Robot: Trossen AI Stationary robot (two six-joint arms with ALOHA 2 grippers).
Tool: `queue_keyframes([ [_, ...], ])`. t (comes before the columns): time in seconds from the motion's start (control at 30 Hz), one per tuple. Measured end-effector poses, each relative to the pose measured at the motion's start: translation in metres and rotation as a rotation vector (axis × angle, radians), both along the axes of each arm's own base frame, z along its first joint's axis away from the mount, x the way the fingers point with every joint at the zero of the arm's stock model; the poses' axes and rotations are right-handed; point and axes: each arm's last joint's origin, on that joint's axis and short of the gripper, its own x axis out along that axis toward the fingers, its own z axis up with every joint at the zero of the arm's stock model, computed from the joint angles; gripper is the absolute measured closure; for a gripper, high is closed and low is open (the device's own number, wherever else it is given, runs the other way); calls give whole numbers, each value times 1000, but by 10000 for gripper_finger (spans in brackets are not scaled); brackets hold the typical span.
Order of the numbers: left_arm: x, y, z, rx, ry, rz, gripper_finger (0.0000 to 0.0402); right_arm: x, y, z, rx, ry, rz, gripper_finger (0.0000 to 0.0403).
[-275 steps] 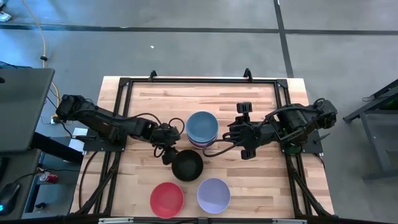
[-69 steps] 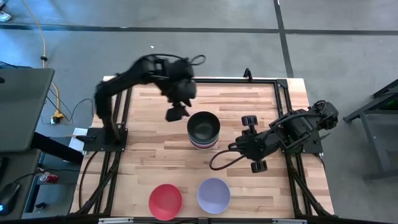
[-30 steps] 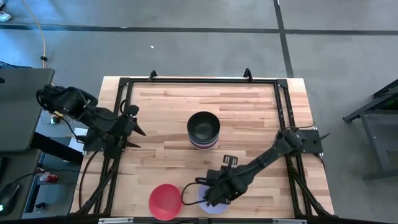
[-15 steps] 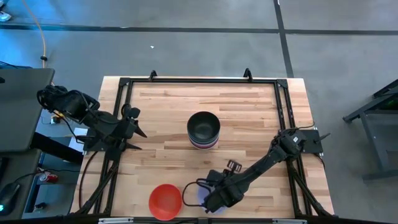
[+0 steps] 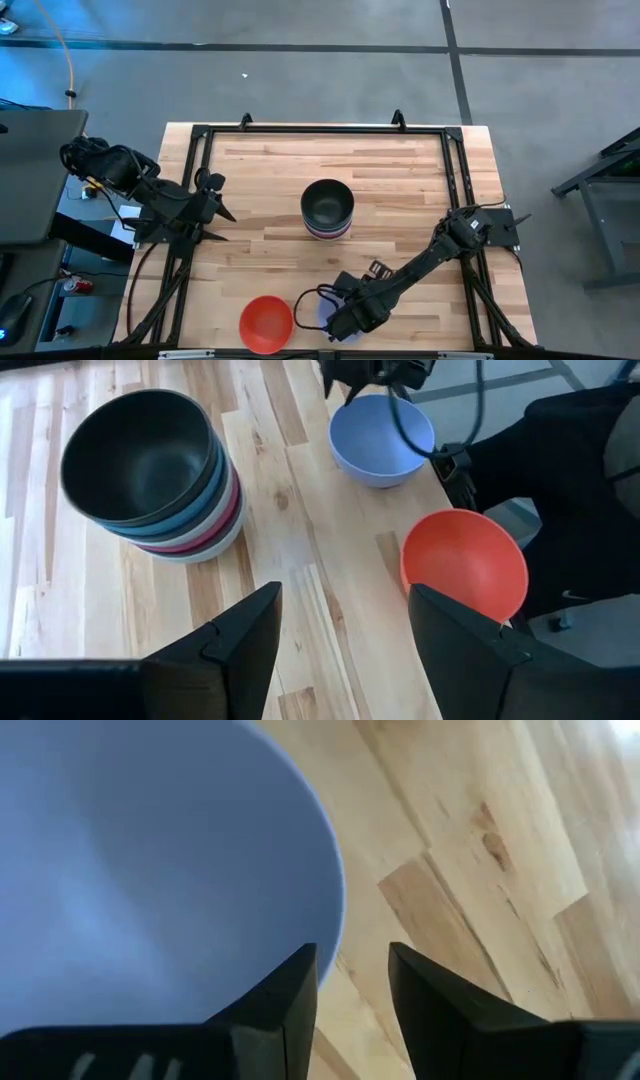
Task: Nest bowls inside each other
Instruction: Stack the purple bowl on top of the black bowl
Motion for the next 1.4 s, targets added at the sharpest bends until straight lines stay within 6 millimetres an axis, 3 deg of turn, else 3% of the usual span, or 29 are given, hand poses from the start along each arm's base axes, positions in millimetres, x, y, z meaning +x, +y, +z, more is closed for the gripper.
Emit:
queue_keyframes([
  [0.5,-3,-13,-1,25,-11,-24,193,20,-25,0,63,12,84,284],
  [0.83,-4,-14,-1,28,-12,-32,193,33,-26,-25,127,81,147,284],
  [1.07,-4,-14,-1,29,-15,-21,193,35,-28,-28,100,82,177,284],
  [1.17,-4,-14,-1,40,-18,-20,193,35,-29,-28,85,74,181,302],
  [1.33,-4,-14,-1,40,-19,-20,193,35,-29,-28,74,70,197,387],
  [1.4,-4,-14,-1,40,-19,-20,193,36,-29,-28,66,64,197,393],
])
